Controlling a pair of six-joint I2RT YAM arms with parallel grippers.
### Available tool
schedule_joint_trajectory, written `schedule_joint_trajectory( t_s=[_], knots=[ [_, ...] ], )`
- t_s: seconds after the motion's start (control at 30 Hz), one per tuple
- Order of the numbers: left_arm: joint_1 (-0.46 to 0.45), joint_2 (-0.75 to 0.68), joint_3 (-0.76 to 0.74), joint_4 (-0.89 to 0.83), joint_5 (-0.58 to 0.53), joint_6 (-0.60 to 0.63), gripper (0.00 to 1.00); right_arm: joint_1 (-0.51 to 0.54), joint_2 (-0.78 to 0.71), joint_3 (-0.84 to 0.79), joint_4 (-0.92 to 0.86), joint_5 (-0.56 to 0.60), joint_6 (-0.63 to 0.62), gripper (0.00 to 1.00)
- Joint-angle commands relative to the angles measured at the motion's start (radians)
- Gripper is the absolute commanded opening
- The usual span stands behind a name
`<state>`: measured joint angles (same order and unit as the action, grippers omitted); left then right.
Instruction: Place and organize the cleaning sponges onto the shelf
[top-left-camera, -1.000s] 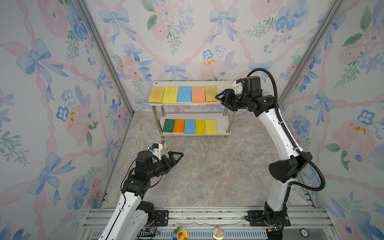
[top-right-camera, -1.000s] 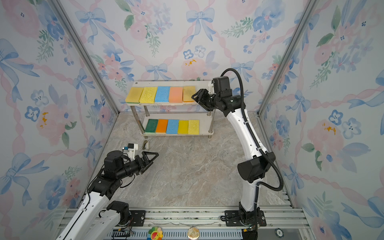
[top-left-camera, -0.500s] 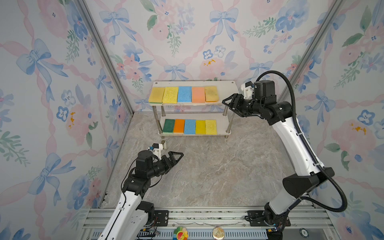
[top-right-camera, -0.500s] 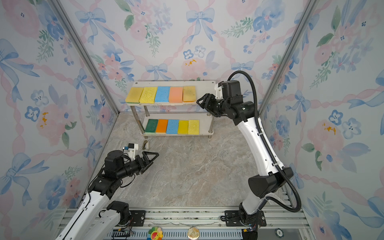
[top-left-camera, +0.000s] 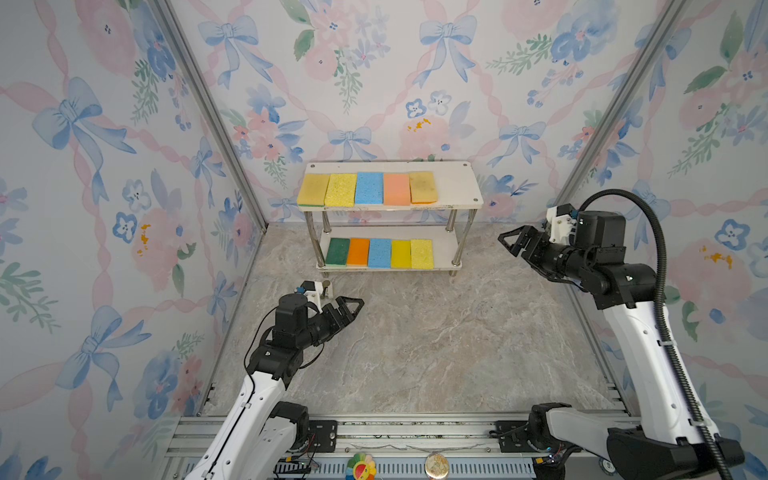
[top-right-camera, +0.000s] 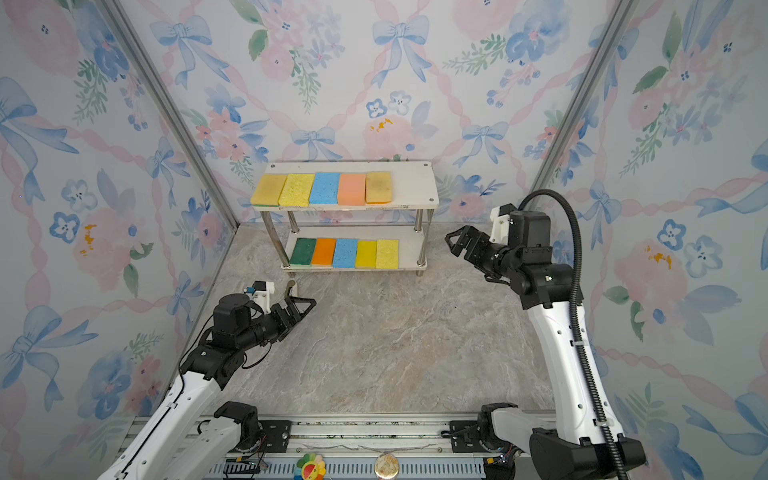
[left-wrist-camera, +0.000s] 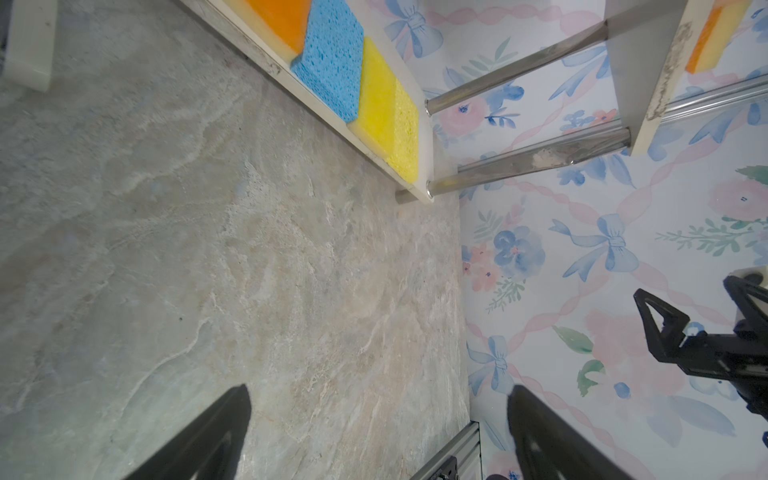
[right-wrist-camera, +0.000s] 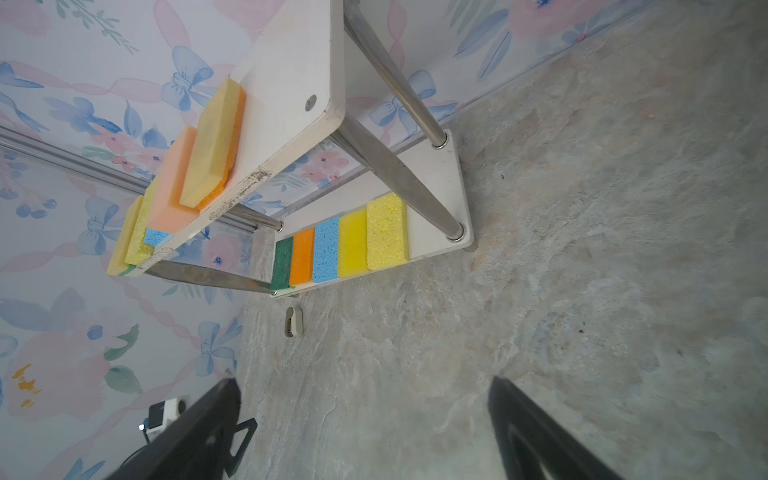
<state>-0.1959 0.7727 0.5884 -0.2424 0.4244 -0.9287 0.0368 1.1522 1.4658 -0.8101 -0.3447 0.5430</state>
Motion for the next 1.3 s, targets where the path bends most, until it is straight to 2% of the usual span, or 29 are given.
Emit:
schedule_joint_trajectory(
  t_s=[0.0, 0.13, 0.27, 0.4, 0.57, 0.7, 0.8, 1.0, 1.13, 1.27],
  knots=[
    [0.007, 0.015, 0.05, -0.009, -0.162, 0.115, 0.98, -0.058, -0.034, -0.086, 0.026, -0.019, -0.123, 0.97],
    [0.008, 0.014, 0.064, -0.026, -0.416, 0.236, 0.98, -0.113, -0.073, -0.215, 0.121, -0.008, -0.207, 0.97],
    [0.007, 0.006, 0.037, -0.014, -0.633, 0.361, 0.98, -0.122, -0.115, -0.378, 0.263, 0.067, -0.267, 0.97],
    [0.01, -0.004, -0.03, 0.043, -0.808, 0.458, 0.98, -0.123, -0.144, -0.544, 0.457, 0.033, -0.397, 0.97],
    [0.037, 0.02, -0.097, 0.164, -0.823, 0.512, 0.98, -0.124, -0.125, -0.64, 0.571, 0.043, -0.526, 0.97],
    [0.048, 0.045, -0.164, 0.269, -0.829, 0.537, 0.98, -0.131, -0.081, -0.699, 0.661, 0.097, -0.602, 0.97],
    [0.061, 0.064, -0.197, 0.325, -0.828, 0.536, 0.98, -0.138, -0.032, -0.745, 0.769, 0.122, -0.6, 0.97],
    [0.073, 0.143, -0.254, 0.484, -0.815, 0.544, 0.98, -0.138, 0.151, -0.81, 1.033, 0.099, -0.526, 0.97],
    [0.075, 0.185, -0.298, 0.629, -0.817, 0.603, 0.98, -0.126, 0.213, -0.871, 1.211, 0.142, -0.509, 0.97],
    [0.084, 0.23, -0.31, 0.7, -0.839, 0.655, 0.98, -0.12, 0.251, -0.892, 1.291, 0.151, -0.502, 0.97]
  ],
)
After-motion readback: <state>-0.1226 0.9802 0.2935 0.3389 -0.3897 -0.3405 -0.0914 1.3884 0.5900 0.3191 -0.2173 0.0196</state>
